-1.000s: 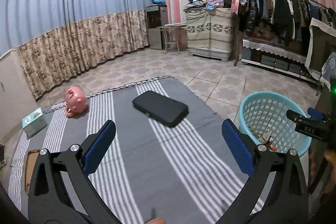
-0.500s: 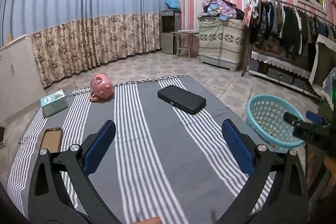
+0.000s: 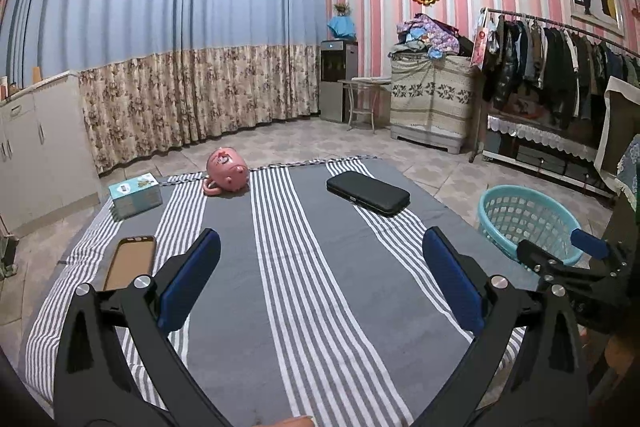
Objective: Collect trash
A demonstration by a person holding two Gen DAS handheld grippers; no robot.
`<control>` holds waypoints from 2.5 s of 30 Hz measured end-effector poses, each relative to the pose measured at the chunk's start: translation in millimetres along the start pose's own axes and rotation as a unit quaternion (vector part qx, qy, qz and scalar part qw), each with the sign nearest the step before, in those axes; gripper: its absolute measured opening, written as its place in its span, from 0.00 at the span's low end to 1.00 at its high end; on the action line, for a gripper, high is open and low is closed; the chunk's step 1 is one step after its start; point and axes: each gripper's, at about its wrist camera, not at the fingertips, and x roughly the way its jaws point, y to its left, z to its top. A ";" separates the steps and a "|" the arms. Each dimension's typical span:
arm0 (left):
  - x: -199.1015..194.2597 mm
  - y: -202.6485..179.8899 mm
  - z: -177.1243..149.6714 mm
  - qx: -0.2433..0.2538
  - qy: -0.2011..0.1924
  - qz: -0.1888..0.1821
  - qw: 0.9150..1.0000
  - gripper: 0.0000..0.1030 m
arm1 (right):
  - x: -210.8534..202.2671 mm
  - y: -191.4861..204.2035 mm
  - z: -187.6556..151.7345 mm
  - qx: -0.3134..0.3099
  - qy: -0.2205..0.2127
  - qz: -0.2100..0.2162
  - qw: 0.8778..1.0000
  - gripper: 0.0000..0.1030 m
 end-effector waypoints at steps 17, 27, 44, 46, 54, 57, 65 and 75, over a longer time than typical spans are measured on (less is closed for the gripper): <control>-13.2 26.5 -10.9 -0.019 -0.019 -0.006 1.000 0.95 | -23.1 47.5 -6.7 -0.042 -0.026 0.000 0.999 0.96; -14.8 29.5 -13.9 -0.021 -0.018 -0.010 1.000 0.95 | -30.6 52.7 -1.9 -0.047 -0.034 0.003 0.998 0.96; -6.5 32.6 -24.6 -0.022 -0.001 -0.019 1.000 0.95 | -33.8 56.5 -2.1 -0.051 -0.042 0.007 0.998 0.96; -6.3 33.0 -26.0 -0.022 -0.001 -0.018 1.000 0.95 | -33.6 56.6 -2.4 -0.051 -0.041 0.008 0.998 0.96; -5.0 34.1 -27.2 -0.023 0.002 -0.015 1.000 0.95 | -32.7 58.2 0.3 -0.052 -0.041 0.007 0.998 0.96; -4.5 33.7 -27.4 -0.024 0.003 -0.013 1.000 0.95 | -32.4 58.2 0.0 -0.052 -0.040 0.008 0.998 0.96; -8.0 30.2 -25.9 -0.015 -0.002 -0.006 1.000 0.95 | -31.8 58.4 1.7 -0.049 -0.040 0.009 0.998 0.96; -8.4 30.3 -25.5 -0.016 -0.002 -0.007 1.000 0.95 | -31.6 58.3 2.6 -0.052 -0.042 0.008 0.998 0.96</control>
